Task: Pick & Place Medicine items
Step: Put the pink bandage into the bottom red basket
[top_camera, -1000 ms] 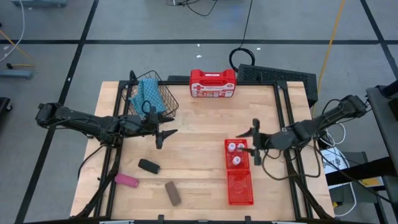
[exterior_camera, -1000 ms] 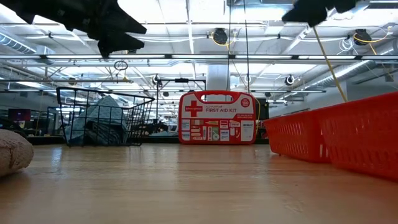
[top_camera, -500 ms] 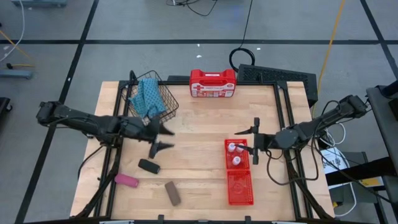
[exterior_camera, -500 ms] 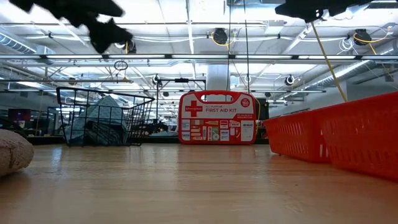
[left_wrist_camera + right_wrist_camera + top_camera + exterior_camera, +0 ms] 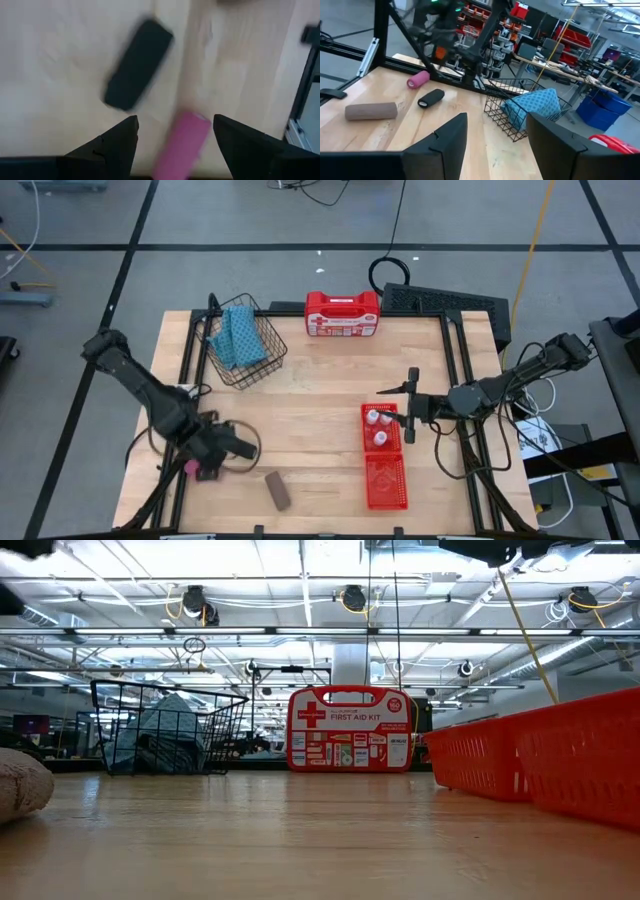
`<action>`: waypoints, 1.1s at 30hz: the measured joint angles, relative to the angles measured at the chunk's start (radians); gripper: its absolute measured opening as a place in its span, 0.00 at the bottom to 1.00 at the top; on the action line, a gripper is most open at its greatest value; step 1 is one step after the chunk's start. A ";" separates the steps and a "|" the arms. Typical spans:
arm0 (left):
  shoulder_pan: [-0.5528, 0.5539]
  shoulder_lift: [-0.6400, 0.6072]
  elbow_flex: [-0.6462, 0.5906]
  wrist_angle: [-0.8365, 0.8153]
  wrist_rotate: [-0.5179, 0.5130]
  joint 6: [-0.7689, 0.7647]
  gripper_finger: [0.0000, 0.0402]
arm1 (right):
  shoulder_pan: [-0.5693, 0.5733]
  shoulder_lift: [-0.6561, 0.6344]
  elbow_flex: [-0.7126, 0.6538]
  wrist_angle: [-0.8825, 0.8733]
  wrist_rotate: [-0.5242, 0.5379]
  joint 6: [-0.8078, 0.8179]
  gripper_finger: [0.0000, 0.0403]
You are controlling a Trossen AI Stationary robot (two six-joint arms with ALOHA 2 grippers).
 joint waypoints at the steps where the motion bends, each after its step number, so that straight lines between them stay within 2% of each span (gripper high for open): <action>1: -0.038 0.014 -0.011 0.003 0.008 -0.054 0.67 | -0.004 0.000 0.000 0.001 0.000 0.000 0.47; 5: -0.149 0.082 -0.035 0.016 0.022 -0.210 0.67 | -0.021 0.000 0.000 0.001 -0.003 0.003 0.47; 10: -0.259 0.179 -0.041 0.012 0.078 -0.316 0.67 | -0.029 0.000 0.000 0.001 -0.004 0.007 0.47; 13: -0.308 0.240 -0.041 0.014 0.102 -0.320 0.67 | -0.029 0.002 0.000 0.001 -0.007 0.021 0.46; 18: -0.353 0.345 -0.041 0.020 0.085 -0.298 0.67 | -0.027 0.030 0.000 0.001 -0.010 0.133 0.46; 24: -0.355 0.453 -0.041 0.141 0.067 -0.179 0.66 | -0.026 0.095 0.000 0.006 -0.115 0.246 0.44; 28: -0.318 0.484 -0.041 0.200 0.070 -0.064 0.55 | -0.026 0.141 0.000 0.026 -0.119 0.319 0.42; 32: -0.224 0.466 -0.039 0.200 0.110 0.059 0.35 | -0.026 0.197 -0.001 0.095 -0.114 0.349 0.41; 33: -0.196 0.451 -0.039 0.199 0.088 0.095 0.29 | -0.026 0.214 -0.001 0.128 -0.114 0.349 0.40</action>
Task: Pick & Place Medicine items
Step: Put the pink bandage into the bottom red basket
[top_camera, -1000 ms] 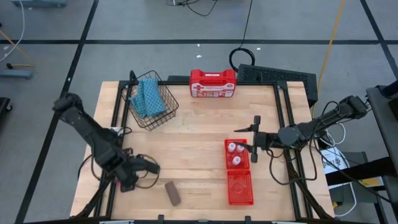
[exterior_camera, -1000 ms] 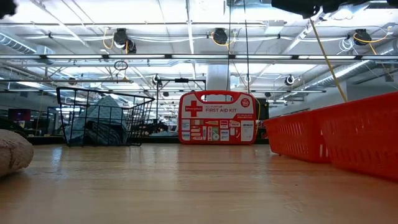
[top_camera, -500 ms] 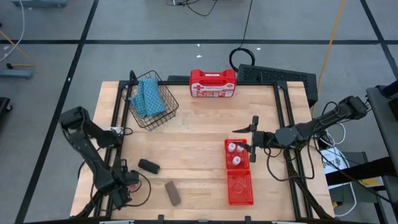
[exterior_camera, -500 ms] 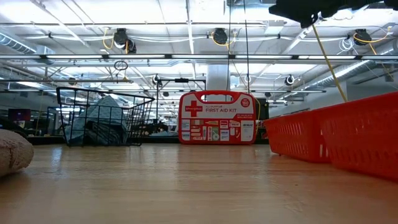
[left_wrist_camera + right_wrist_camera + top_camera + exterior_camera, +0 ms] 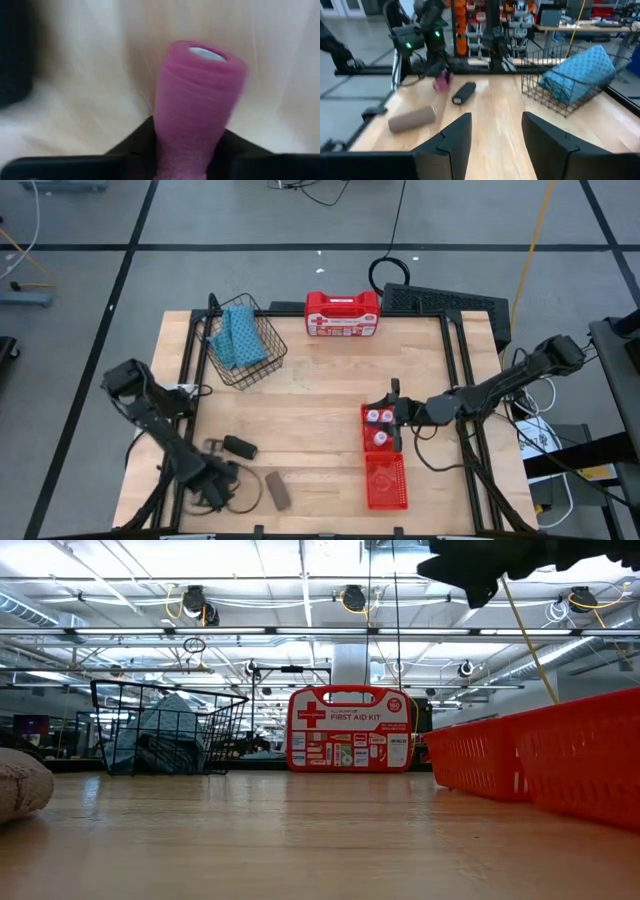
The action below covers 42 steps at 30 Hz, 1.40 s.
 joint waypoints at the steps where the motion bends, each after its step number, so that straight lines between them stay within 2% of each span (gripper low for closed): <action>1: 0.035 -0.019 0.000 0.002 -0.045 0.034 0.24 | 0.000 0.015 0.000 0.032 0.000 0.000 0.40; 3: 0.110 -0.069 0.000 0.010 -0.118 0.084 0.19 | 0.000 0.042 0.000 0.082 0.000 0.000 0.39; 8: 0.285 -0.240 -0.002 0.144 -0.307 0.177 0.19 | 0.002 0.083 0.000 0.173 -0.012 0.000 0.38; 12: 0.376 -0.350 0.000 0.439 -0.460 0.358 0.20 | 0.002 0.091 0.000 0.196 -0.026 0.000 0.38; 15: 0.418 -0.378 0.001 0.728 -0.507 0.542 0.24 | 0.002 0.091 0.000 0.195 -0.025 0.000 0.38; 17: 0.439 -0.375 0.001 0.898 -0.507 0.660 0.26 | 0.002 0.091 0.000 0.195 -0.024 0.000 0.38; 20: 0.465 -0.341 0.001 1.114 -0.455 0.792 0.26 | 0.002 0.091 0.000 0.207 -0.024 0.000 0.38; 23: 0.490 -0.288 0.000 1.215 -0.433 0.851 0.25 | 0.003 0.091 0.000 0.229 -0.025 0.000 0.38; 28: 0.538 -0.167 0.000 1.350 -0.432 0.860 0.24 | 0.003 0.108 0.000 0.278 -0.026 0.018 0.38; 33: 0.575 -0.054 0.000 1.536 -0.416 0.846 0.25 | 0.003 0.206 0.000 0.412 -0.026 -0.043 0.39; 36: 0.594 -0.015 0.000 1.595 -0.364 0.838 0.24 | 0.002 0.280 0.000 0.550 -0.029 -0.098 0.44; 42: 0.613 0.012 0.000 1.596 -0.343 0.794 0.24 | -0.024 0.410 0.002 0.811 -0.166 -0.149 0.58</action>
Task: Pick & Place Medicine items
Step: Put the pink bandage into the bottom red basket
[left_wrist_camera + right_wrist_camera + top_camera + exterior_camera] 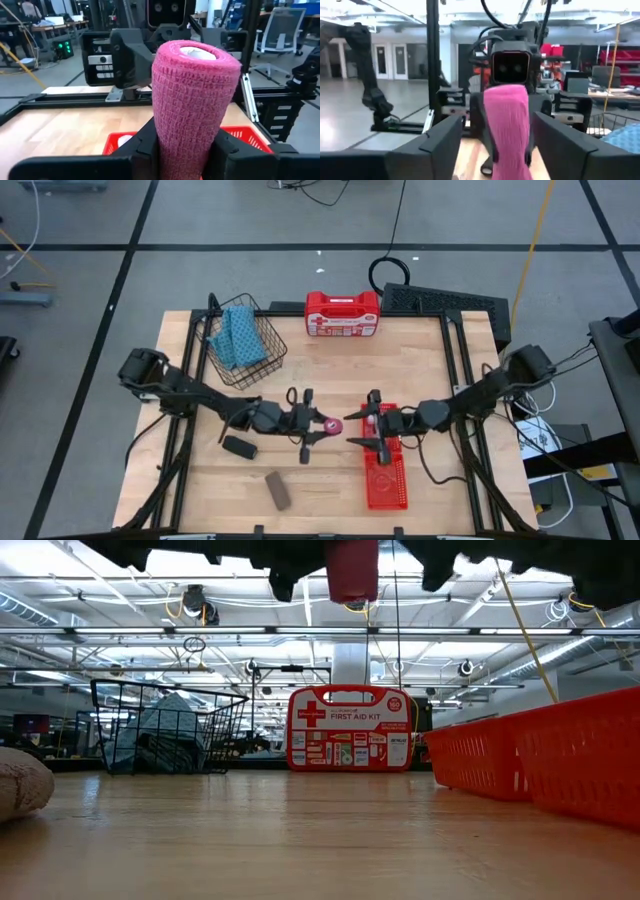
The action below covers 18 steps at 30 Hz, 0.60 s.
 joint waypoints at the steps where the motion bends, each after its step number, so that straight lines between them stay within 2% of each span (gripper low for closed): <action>1: 0.002 0.001 0.000 -0.004 0.000 0.000 0.24 | -0.007 0.017 0.005 0.014 0.002 0.000 0.60; 6: 0.005 0.001 0.000 -0.017 0.000 0.000 0.25 | -0.037 0.076 0.059 -0.002 0.011 0.019 0.68; 10: 0.009 0.001 0.000 -0.036 -0.001 -0.001 0.25 | -0.038 0.114 0.112 -0.021 0.010 0.010 0.70; 14: 0.009 0.001 0.000 -0.050 -0.001 -0.003 0.25 | -0.038 0.132 0.141 -0.067 0.011 -0.016 0.66; 18: 0.009 0.001 0.000 -0.068 0.000 -0.011 0.25 | -0.037 0.131 0.145 -0.078 0.015 -0.016 0.57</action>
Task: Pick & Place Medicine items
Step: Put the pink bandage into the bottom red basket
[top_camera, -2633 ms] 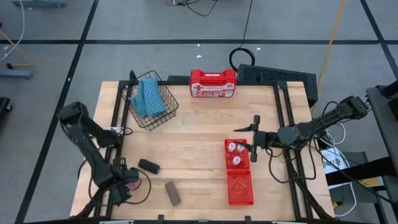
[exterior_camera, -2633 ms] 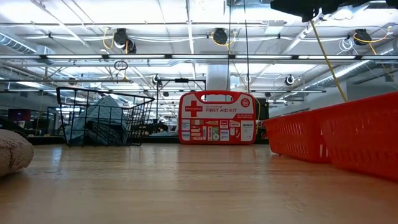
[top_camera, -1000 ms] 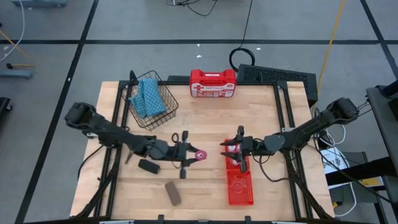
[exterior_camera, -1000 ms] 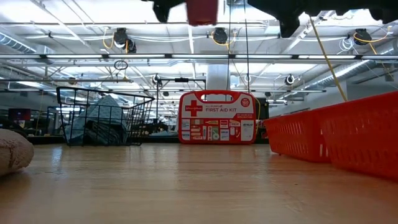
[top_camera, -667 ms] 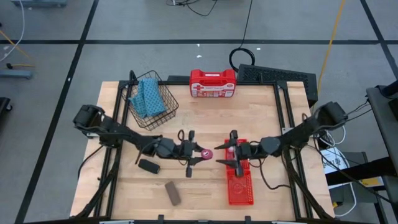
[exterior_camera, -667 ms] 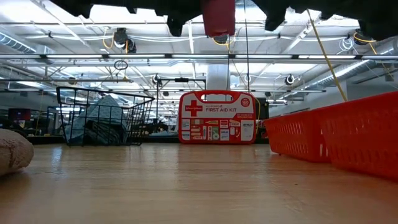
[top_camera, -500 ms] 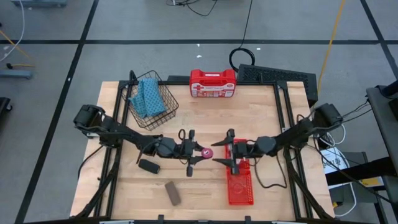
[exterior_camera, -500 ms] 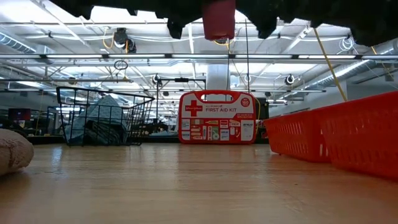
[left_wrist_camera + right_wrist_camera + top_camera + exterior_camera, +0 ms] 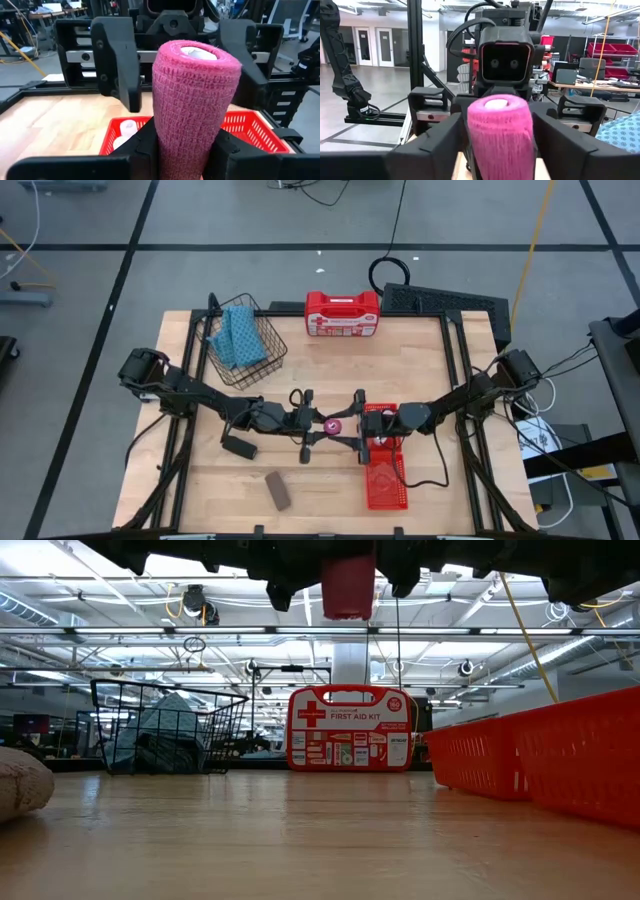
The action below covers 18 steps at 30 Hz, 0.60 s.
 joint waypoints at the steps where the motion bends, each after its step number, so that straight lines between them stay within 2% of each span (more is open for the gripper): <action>1: 0.000 0.000 0.000 -0.001 0.000 -0.003 0.25 | 0.000 0.000 0.000 -0.001 0.000 0.000 0.53; 8: 0.000 0.000 0.000 0.001 0.001 -0.053 0.28 | -0.010 -0.001 0.000 -0.013 -0.001 0.014 0.16; 12: -0.002 0.000 0.001 0.003 0.005 -0.124 0.33 | -0.001 -0.050 -0.003 -0.069 0.008 -0.017 0.15; 18: -0.018 -0.002 0.002 -0.007 0.062 -0.177 0.40 | 0.085 -0.238 -0.004 -0.349 0.155 -0.052 0.15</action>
